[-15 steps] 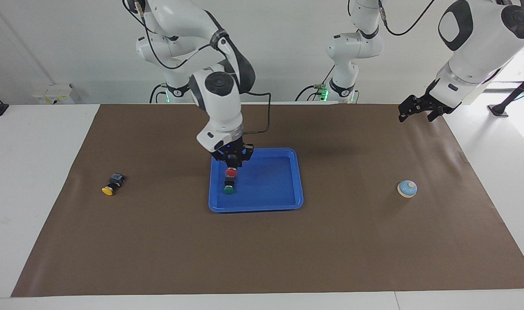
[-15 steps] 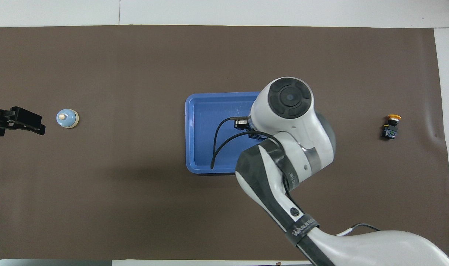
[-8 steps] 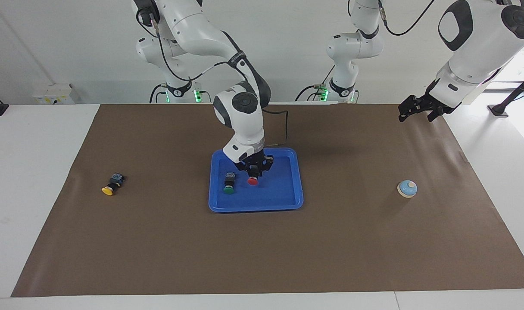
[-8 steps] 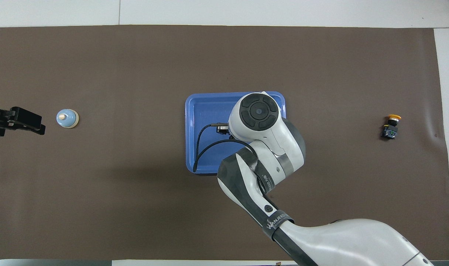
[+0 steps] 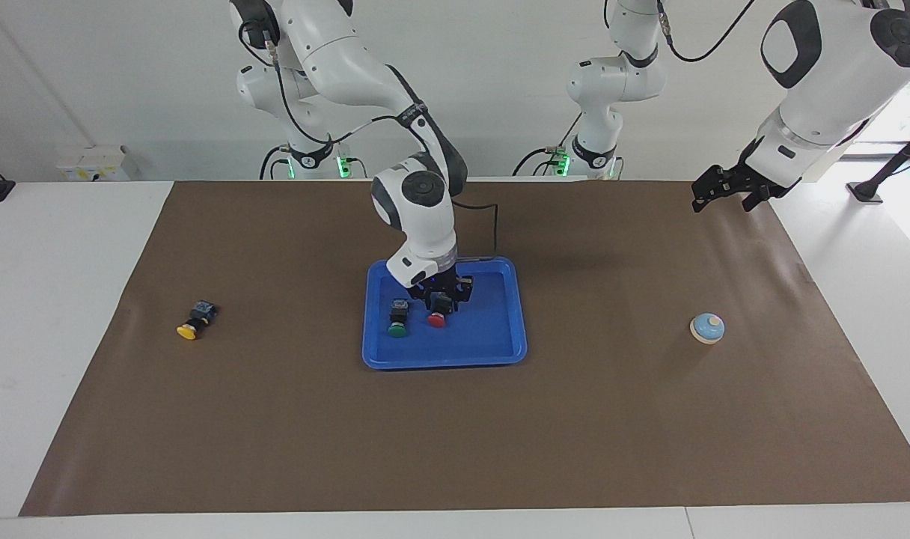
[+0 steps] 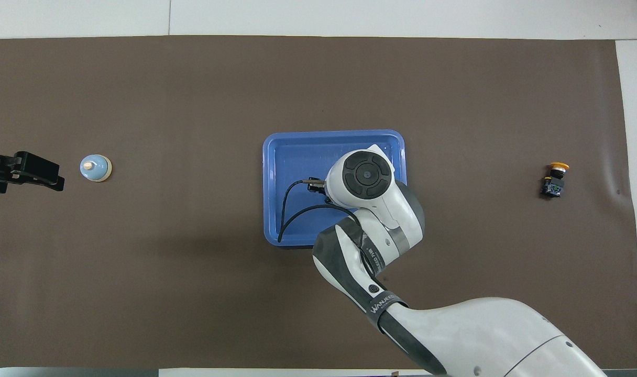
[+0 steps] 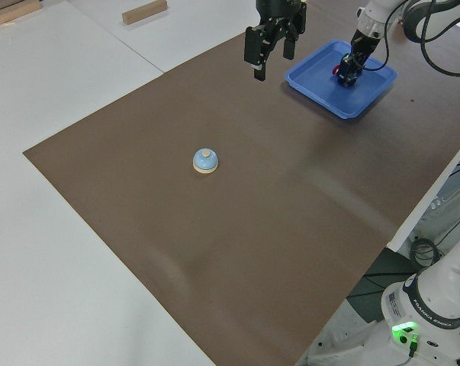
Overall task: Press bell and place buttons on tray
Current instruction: 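Carry the red button into the tray beside the green one and release, then move the right gripper to the yellow button and grasp it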
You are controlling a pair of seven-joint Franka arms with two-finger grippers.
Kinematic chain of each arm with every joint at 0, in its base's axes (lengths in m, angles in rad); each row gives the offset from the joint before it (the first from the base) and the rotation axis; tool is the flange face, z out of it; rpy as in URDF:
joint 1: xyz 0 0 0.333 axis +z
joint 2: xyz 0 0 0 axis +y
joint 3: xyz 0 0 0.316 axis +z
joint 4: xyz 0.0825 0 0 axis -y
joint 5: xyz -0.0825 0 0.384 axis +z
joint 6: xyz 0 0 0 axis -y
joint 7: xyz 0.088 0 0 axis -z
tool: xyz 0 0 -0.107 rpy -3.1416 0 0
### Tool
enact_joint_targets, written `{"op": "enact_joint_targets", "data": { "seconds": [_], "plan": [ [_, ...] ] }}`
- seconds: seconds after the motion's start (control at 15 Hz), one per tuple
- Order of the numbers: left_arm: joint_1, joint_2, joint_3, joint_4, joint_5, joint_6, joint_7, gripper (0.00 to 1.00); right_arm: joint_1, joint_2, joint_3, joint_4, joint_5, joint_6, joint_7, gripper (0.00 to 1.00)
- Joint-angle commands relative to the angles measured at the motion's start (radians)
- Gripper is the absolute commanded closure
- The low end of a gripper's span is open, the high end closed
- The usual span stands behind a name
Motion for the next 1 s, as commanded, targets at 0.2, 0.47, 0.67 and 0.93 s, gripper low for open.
{"op": "enact_joint_targets", "data": {
  "seconds": [0.2, 0.47, 0.67, 0.93],
  "plan": [
    [0.011, -0.013, -0.007, -0.003, -0.002, -0.016, -0.005, 0.00, -0.136, -0.120, -0.014, 0.143, -0.010, -0.324, -0.047, 0.00],
    [0.011, -0.013, -0.005, -0.003, -0.002, -0.016, -0.005, 0.00, -0.360, -0.186, -0.014, 0.135, -0.012, -0.414, -0.364, 0.00],
    [0.011, -0.013, -0.007, -0.003, -0.002, -0.016, -0.005, 0.00, -0.535, -0.191, -0.015, 0.095, -0.015, -0.401, -0.617, 0.00],
    [0.011, -0.013, -0.005, -0.003, -0.002, -0.016, -0.005, 0.00, -0.685, -0.234, -0.018, -0.070, -0.048, -0.194, -0.783, 0.00]
  ]
}}
